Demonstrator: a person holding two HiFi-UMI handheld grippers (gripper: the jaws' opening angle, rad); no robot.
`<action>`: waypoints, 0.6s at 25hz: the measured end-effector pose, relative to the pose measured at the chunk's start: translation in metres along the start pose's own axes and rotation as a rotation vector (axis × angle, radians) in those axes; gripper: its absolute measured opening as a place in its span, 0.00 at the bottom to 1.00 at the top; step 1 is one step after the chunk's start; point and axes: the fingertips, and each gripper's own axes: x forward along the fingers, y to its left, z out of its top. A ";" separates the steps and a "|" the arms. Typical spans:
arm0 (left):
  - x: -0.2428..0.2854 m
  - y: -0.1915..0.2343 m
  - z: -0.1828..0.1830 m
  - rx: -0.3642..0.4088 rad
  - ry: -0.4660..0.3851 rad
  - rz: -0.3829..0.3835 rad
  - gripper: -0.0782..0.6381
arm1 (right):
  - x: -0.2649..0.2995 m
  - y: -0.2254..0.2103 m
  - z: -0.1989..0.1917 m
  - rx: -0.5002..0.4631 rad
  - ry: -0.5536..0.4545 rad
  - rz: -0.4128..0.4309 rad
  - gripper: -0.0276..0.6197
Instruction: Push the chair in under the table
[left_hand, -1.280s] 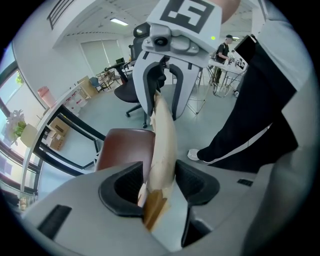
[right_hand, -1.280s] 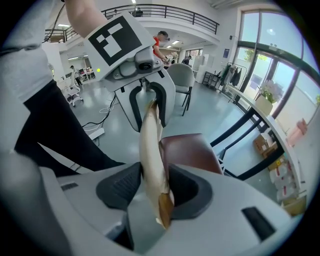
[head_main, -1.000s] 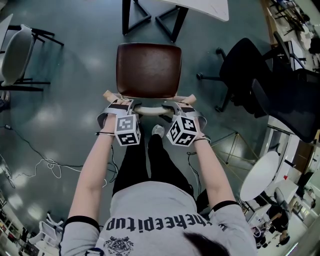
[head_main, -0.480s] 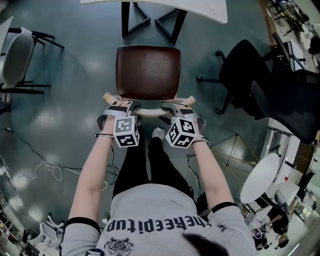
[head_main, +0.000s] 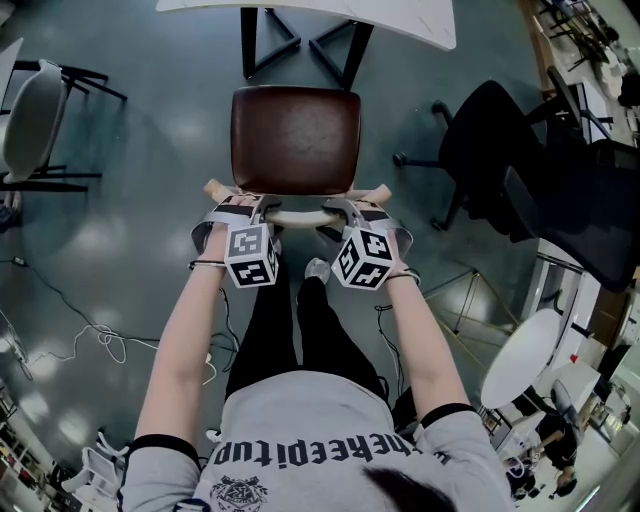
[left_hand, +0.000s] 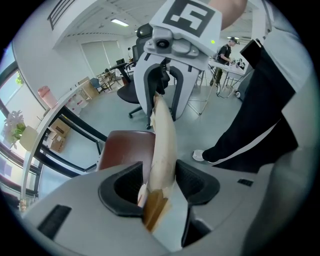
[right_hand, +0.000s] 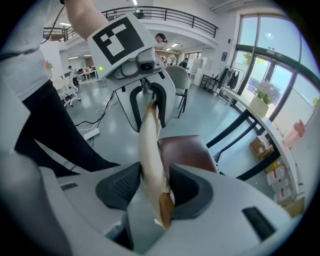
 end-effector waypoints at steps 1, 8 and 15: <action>0.000 0.000 0.000 0.001 -0.002 -0.001 0.41 | 0.000 0.000 0.000 -0.001 -0.001 0.000 0.33; 0.001 0.004 0.001 0.003 -0.008 0.005 0.41 | 0.001 -0.005 -0.001 0.003 0.002 -0.004 0.33; 0.003 0.021 -0.003 0.012 -0.011 0.014 0.41 | 0.006 -0.020 0.002 0.008 0.003 -0.015 0.33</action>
